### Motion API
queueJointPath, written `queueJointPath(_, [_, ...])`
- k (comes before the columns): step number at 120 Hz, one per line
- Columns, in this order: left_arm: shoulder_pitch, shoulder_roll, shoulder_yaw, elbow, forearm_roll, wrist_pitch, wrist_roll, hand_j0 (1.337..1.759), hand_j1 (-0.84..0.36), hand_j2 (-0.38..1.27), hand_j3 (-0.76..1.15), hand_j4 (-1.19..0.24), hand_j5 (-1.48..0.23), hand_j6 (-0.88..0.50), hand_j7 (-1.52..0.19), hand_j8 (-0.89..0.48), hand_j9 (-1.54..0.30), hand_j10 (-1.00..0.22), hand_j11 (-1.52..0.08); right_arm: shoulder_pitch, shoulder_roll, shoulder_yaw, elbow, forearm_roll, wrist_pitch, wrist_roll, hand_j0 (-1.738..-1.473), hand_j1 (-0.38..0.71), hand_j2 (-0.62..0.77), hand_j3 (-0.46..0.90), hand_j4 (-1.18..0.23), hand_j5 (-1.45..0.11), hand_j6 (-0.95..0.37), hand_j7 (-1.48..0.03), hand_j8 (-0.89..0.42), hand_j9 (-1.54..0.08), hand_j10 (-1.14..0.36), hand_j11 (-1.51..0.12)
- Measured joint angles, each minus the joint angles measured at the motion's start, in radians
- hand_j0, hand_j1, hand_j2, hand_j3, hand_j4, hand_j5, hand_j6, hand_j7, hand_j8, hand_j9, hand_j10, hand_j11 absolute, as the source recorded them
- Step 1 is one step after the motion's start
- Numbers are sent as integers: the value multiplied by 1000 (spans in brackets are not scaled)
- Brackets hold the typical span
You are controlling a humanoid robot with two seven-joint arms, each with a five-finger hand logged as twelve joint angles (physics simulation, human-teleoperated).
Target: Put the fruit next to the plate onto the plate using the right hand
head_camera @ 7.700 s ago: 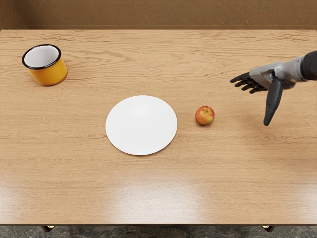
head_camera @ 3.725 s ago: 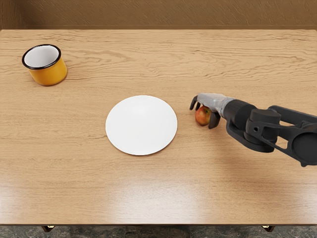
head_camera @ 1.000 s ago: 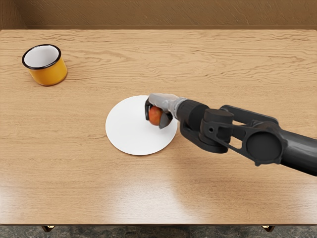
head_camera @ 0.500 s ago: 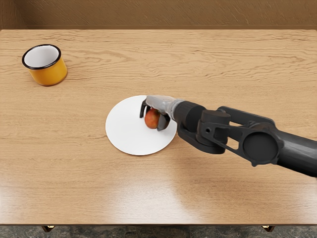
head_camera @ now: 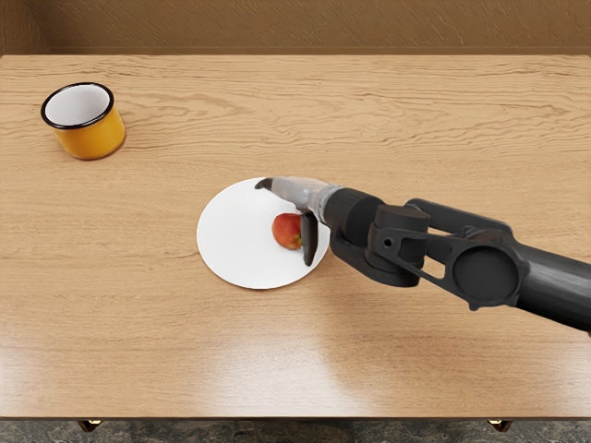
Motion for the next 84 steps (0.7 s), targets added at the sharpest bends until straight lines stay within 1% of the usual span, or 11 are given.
queueJointPath(15, [0,0,0,0,0,0,0,1658,349,0,0,0,0,0,0,0,0,0,0,-1,-4,10,9,33,5,0,-1658,-290,-6,0,-54,-70,-53,-70,-49,-71,-64,-71])
queueJointPath(26, [0,0,0,0,0,0,0,1658,349,0,0,0,0,0,0,0,0,0,0,-2,-10,48,19,68,24,0,-1658,-312,-3,0,-35,-45,-35,-44,-32,-45,-41,-46])
queueJointPath(47, [0,0,0,0,0,0,0,1658,349,0,0,0,0,0,0,0,0,0,0,-3,-70,146,66,196,105,0,-1658,-334,-1,0,-16,-19,-16,-19,-14,-19,-18,-19])
queueJointPath(62, [0,0,0,0,0,0,0,1658,349,0,0,0,0,0,0,0,0,0,0,-2,-139,231,93,348,226,0,-1658,-341,0,0,-9,-11,-10,-10,-8,-10,-10,-11])
queueJointPath(84, [0,0,0,0,0,0,0,1658,349,0,0,0,0,0,0,0,0,0,0,-2,-298,338,103,682,466,0,-1658,-346,0,0,-4,-4,-5,-4,-4,-4,-4,-4])
